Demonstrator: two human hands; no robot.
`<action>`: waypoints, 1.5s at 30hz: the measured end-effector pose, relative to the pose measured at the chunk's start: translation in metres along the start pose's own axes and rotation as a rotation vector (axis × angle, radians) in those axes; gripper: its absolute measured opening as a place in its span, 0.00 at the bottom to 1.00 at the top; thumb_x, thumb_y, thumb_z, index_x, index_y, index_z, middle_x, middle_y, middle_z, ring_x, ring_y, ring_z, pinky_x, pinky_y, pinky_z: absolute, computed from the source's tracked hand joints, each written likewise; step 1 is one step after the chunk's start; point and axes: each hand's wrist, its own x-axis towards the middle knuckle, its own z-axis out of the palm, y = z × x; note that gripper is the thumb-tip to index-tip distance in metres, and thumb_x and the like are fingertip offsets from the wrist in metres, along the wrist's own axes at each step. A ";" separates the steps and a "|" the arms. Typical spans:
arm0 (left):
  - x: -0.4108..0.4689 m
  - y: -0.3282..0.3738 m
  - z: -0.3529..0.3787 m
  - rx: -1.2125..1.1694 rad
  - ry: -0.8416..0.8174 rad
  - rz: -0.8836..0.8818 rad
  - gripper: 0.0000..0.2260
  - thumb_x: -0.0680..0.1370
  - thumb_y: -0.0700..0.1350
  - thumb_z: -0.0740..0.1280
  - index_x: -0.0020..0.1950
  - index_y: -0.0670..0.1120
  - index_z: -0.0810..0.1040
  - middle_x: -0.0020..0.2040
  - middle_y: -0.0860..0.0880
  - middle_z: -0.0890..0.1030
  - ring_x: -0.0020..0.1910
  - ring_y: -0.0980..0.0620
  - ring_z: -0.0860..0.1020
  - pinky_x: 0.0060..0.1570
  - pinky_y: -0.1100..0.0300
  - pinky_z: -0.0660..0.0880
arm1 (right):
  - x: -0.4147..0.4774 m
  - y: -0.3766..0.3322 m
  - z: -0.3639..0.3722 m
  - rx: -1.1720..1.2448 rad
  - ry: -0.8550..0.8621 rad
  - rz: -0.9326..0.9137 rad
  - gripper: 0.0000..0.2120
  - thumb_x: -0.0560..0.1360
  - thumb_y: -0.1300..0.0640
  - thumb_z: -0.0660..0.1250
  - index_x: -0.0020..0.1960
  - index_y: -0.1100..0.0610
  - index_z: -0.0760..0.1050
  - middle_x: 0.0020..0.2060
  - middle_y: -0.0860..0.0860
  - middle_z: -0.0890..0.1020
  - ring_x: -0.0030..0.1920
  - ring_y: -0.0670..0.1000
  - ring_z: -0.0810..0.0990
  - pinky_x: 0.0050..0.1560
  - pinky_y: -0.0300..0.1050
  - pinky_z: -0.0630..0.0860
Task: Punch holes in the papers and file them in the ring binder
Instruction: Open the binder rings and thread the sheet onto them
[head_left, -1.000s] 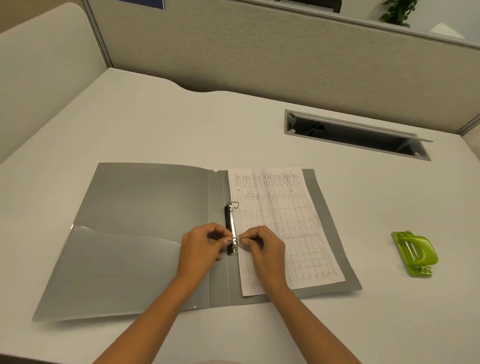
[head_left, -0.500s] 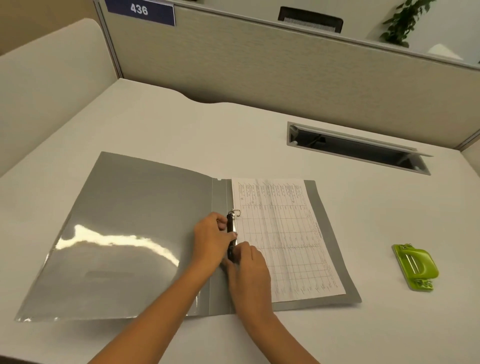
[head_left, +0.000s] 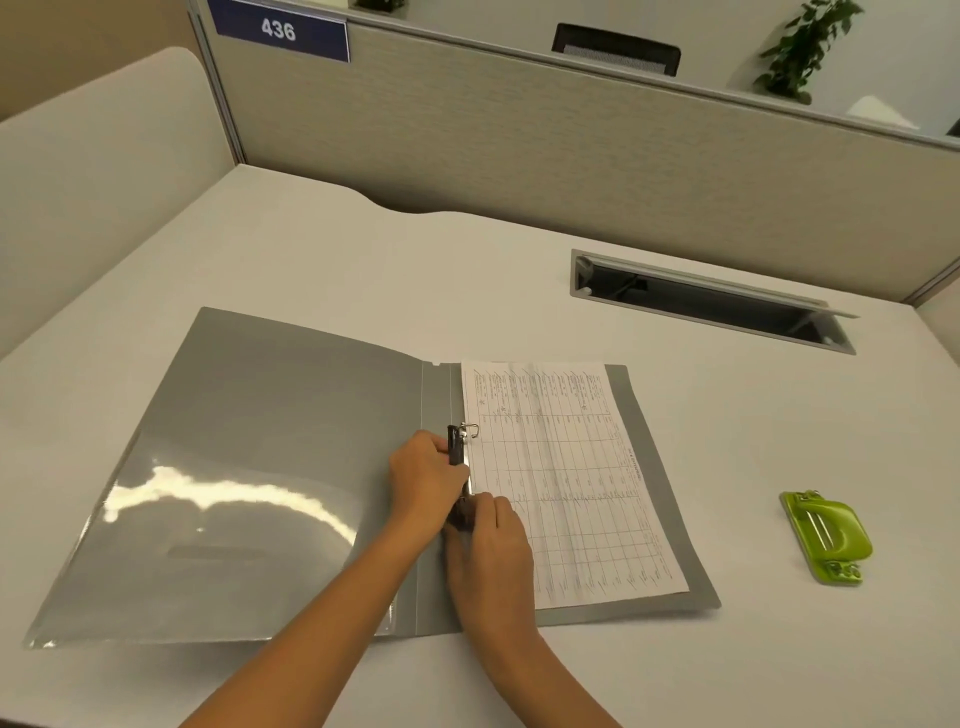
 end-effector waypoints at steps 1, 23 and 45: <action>-0.001 0.000 0.000 -0.016 0.006 0.009 0.10 0.69 0.36 0.72 0.47 0.44 0.77 0.39 0.52 0.79 0.40 0.51 0.79 0.32 0.69 0.70 | 0.000 0.000 -0.001 0.006 -0.005 0.008 0.11 0.68 0.62 0.75 0.46 0.57 0.76 0.37 0.49 0.79 0.35 0.48 0.75 0.34 0.34 0.69; -0.008 -0.003 0.004 -0.207 0.017 0.146 0.09 0.73 0.41 0.72 0.51 0.48 0.77 0.42 0.52 0.81 0.40 0.55 0.81 0.39 0.56 0.81 | 0.010 0.001 -0.035 0.297 -0.079 0.385 0.07 0.74 0.48 0.69 0.47 0.48 0.73 0.34 0.41 0.79 0.37 0.41 0.78 0.36 0.29 0.69; 0.010 -0.013 0.001 0.324 -0.105 0.457 0.10 0.76 0.45 0.69 0.56 0.44 0.82 0.50 0.52 0.80 0.40 0.62 0.73 0.38 0.76 0.68 | 0.018 0.031 -0.024 0.058 -0.186 0.027 0.10 0.77 0.60 0.66 0.57 0.54 0.77 0.44 0.46 0.71 0.41 0.45 0.72 0.36 0.28 0.66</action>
